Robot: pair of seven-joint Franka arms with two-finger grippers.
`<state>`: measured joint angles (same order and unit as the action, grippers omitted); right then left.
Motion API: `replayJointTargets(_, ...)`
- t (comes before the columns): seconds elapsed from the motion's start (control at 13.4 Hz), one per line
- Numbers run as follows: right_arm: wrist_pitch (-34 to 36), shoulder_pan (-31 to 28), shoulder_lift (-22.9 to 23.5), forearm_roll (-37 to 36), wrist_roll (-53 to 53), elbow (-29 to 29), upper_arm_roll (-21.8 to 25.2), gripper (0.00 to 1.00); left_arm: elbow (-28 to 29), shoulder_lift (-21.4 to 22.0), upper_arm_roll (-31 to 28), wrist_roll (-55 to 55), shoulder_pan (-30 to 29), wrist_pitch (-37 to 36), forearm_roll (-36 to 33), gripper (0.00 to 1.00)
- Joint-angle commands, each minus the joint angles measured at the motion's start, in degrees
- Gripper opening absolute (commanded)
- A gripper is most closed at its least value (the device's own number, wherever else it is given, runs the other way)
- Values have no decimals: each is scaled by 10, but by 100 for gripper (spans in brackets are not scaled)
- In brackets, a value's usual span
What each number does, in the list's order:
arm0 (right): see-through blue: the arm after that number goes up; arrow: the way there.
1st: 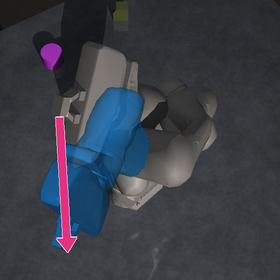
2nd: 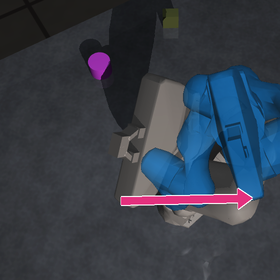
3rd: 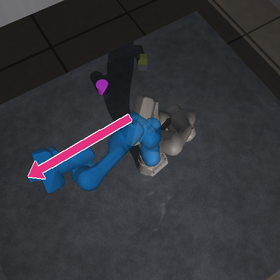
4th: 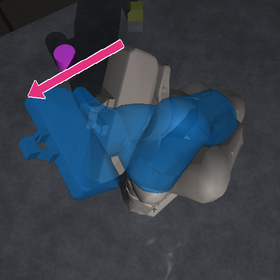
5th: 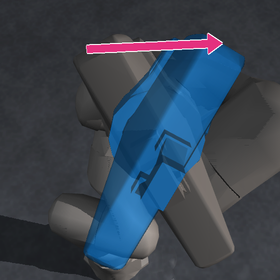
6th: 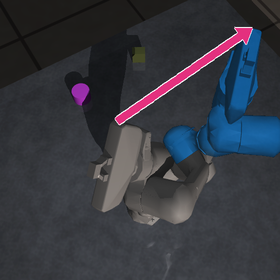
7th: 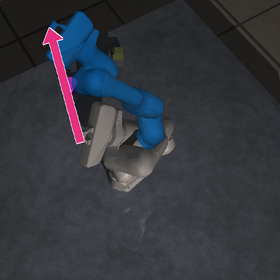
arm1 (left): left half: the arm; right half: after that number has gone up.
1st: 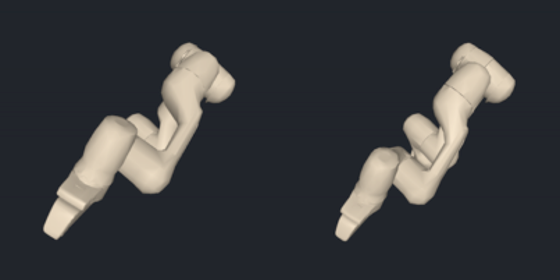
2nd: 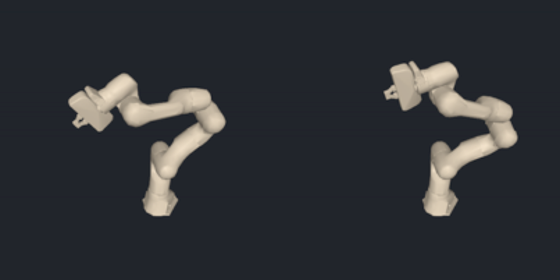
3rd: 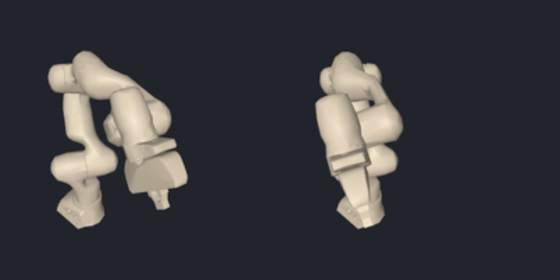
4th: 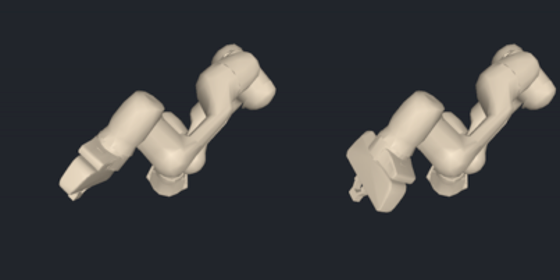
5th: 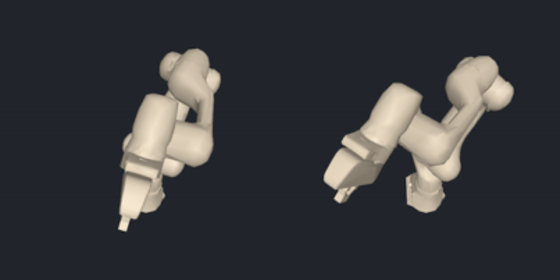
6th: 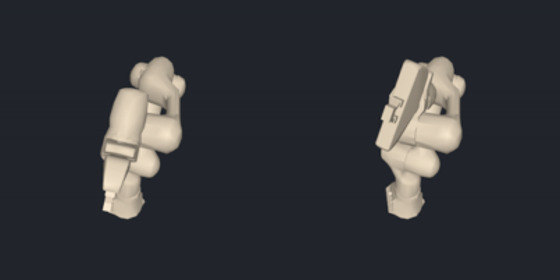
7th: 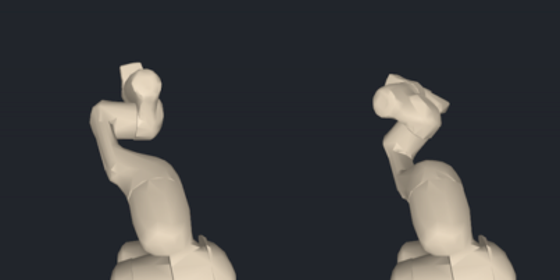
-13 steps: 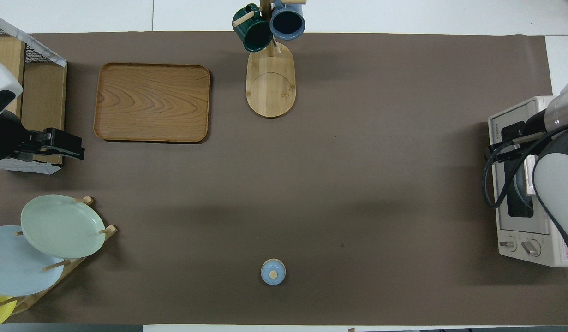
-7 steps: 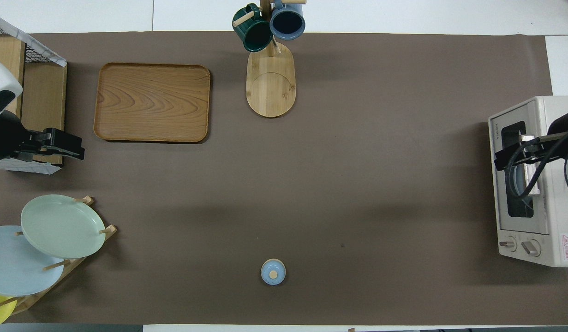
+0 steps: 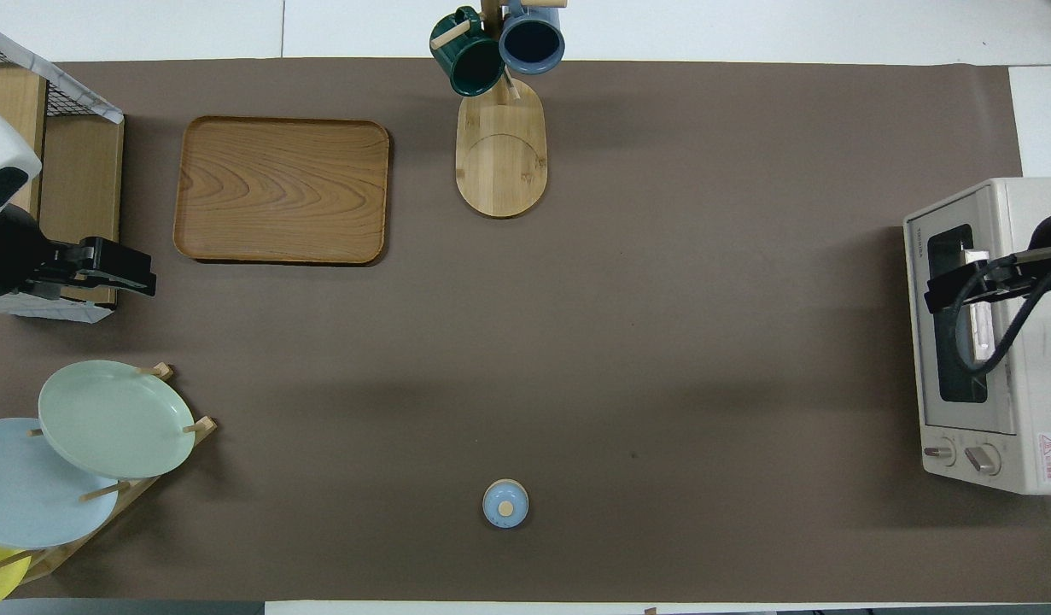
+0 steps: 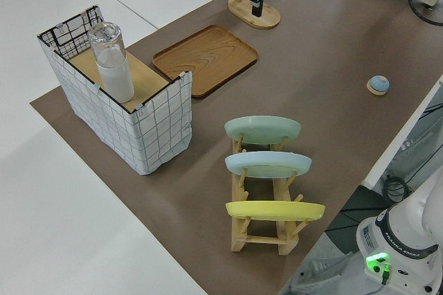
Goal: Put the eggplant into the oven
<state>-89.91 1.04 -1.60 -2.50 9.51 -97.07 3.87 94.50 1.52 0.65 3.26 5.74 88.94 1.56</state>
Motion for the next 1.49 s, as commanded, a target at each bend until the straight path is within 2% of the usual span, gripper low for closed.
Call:
replayJointTargets(0.0, -18, -2, 1, 19, -45, 15, -1, 100, 17, 16, -3, 0, 1, 11, 6, 100)
replayJointTargets(0.45, 7, -3, 5, 25, -50, 27, -2, 100, 17, 16, -3, 0, 1, 11, 6, 100)
replayJointTargets(1.42, -2, -4, 5, 36, -62, 30, -1, 100, 17, 16, -3, 0, 1, 11, 6, 100)
